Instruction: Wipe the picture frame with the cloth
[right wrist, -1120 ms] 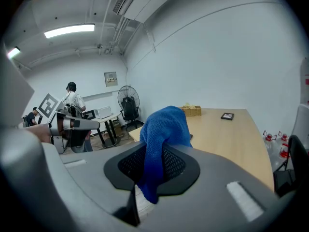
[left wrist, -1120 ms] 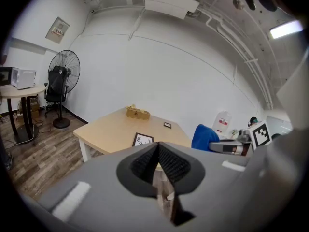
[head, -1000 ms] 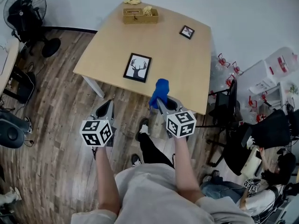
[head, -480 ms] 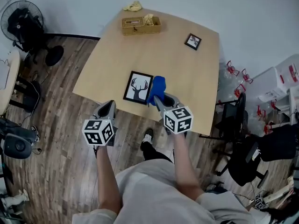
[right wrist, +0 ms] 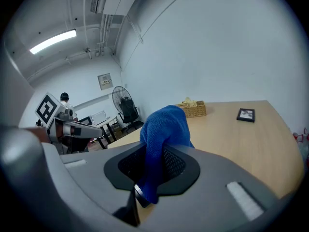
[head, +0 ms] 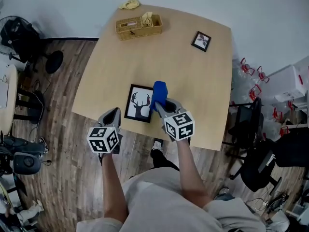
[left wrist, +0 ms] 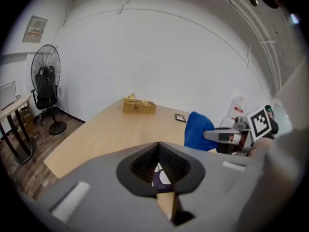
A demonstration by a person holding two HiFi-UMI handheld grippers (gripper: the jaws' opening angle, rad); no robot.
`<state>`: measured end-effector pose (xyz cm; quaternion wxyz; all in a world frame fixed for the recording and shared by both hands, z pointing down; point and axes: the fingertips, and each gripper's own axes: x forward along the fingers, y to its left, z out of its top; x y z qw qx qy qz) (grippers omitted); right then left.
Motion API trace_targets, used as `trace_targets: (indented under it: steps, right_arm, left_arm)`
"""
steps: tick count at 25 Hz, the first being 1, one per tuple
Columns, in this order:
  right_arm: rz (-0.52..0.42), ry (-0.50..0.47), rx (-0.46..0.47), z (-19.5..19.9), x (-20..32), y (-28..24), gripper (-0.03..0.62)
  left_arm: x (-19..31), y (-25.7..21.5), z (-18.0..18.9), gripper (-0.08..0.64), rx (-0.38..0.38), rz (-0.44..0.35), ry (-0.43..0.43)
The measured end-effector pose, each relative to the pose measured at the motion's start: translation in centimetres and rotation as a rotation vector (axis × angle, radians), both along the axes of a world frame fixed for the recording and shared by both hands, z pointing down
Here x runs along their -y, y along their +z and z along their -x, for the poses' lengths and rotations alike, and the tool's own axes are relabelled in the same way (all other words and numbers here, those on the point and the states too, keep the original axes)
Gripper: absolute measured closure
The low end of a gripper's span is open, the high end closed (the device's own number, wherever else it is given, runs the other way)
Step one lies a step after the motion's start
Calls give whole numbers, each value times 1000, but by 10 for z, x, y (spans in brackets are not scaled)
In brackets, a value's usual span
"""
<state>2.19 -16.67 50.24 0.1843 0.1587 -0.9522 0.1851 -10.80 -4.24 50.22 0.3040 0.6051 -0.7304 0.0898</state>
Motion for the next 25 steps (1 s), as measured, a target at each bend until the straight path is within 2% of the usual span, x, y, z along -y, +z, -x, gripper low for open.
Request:
trace_targets:
  steps: [9, 12, 17, 21, 25]
  right_arm:
    - [100, 48, -51, -2, 30, 57, 540]
    - [109, 59, -75, -4, 35, 68, 540]
    - [85, 61, -114, 0, 39, 75, 540]
    - [29, 58, -168, 16, 50, 83, 540]
    - [27, 118, -221, 30, 55, 96, 540]
  left_arm:
    - [40, 36, 1, 508, 42, 129, 106]
    - [46, 48, 4, 508, 85, 165, 153]
    - [51, 78, 7, 509, 155, 256, 330]
    - [61, 101, 22, 508, 133, 262, 420]
    - [70, 123, 36, 509, 72, 272, 543]
